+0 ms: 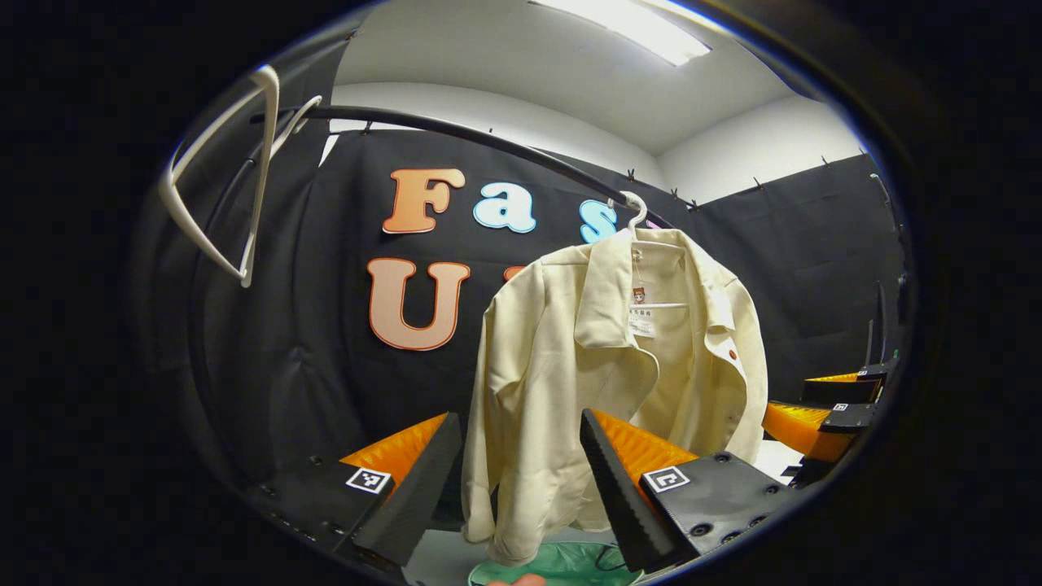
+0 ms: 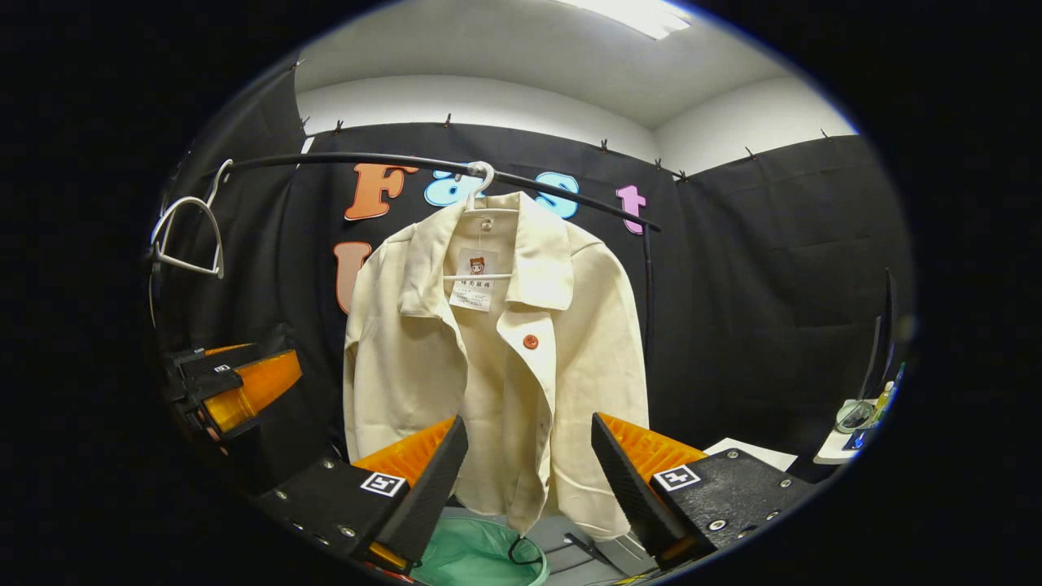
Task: Grasp the clothes on the hanger with both hands and then place them into the laundry hamper below.
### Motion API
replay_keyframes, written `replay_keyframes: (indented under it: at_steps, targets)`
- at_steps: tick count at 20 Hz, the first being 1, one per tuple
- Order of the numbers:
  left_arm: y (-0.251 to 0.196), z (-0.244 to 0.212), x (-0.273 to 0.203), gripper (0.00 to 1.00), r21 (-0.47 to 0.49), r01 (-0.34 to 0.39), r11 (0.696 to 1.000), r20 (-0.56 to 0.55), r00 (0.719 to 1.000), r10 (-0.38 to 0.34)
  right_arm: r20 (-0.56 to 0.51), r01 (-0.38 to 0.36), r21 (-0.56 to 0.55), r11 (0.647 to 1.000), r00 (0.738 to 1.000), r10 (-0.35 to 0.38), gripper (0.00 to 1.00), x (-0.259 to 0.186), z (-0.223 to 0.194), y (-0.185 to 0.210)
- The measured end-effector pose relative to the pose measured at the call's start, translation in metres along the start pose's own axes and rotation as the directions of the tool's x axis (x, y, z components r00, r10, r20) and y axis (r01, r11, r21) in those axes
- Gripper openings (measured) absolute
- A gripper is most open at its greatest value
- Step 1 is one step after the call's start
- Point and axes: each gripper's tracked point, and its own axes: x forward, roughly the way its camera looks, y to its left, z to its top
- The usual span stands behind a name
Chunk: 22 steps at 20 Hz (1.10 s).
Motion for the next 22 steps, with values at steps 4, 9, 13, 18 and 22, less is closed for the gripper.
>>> replay_keyframes:
  at_steps: [4,9,13,18,22]
  targets:
    - [0.001,-0.001,0.002,0.96,-0.019,0.003,1.0,-0.003,1.0,-0.003,0.001,0.0,0.0,1.0,1.0,0.0,0.95,0.0,0.0,0.003]
    - [0.002,-0.004,0.004,0.96,-0.025,0.002,1.0,-0.015,1.0,-0.002,0.007,0.003,-0.006,1.0,1.0,-0.003,0.95,0.01,-0.002,-0.001]
    - [-0.003,-0.006,-0.001,0.96,-0.047,0.018,0.999,-0.026,0.999,-0.02,0.022,0.027,0.05,0.998,0.999,-0.028,0.95,0.046,-0.005,-0.013]
    - [0.001,-0.007,-0.005,0.96,-0.058,0.014,0.998,-0.038,0.999,-0.016,-0.001,0.018,0.145,0.989,1.0,-0.018,0.95,0.111,-0.014,-0.004]
    - [0.001,-0.008,-0.009,0.96,-0.085,0.021,0.996,-0.05,0.998,-0.025,-0.05,0.067,0.114,0.991,0.997,-0.061,0.95,0.16,-0.036,-0.002]
